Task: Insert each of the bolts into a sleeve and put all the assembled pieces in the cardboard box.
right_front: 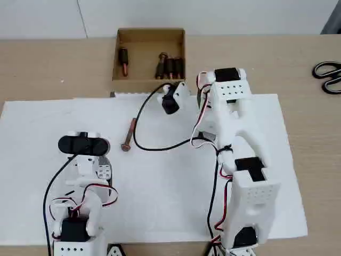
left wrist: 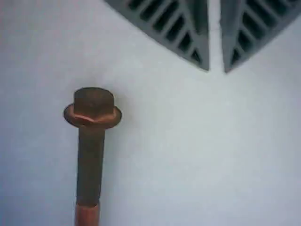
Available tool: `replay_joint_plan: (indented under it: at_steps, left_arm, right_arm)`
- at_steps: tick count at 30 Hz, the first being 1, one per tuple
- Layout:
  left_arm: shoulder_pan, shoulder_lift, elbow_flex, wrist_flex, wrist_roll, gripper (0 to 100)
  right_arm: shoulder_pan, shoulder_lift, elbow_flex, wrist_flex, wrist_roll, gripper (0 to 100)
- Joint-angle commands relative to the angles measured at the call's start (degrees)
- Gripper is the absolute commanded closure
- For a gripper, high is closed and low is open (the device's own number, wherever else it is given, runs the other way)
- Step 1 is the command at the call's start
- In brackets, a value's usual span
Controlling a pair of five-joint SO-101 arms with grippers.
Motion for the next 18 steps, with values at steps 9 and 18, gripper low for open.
replay_joint_plan:
  at_steps: [9, 18]
  left_arm:
    - [-0.09, -0.53, -0.31, -1.32, 0.18, 99]
    - [-0.09, -0.53, -0.31, -1.32, 0.18, 99]
  right_arm:
    - [0.31, 4.26, -0.35, -2.07, 0.18, 86.9]
    - [-1.45, 8.48, -0.35, -2.77, -1.58, 95.3]
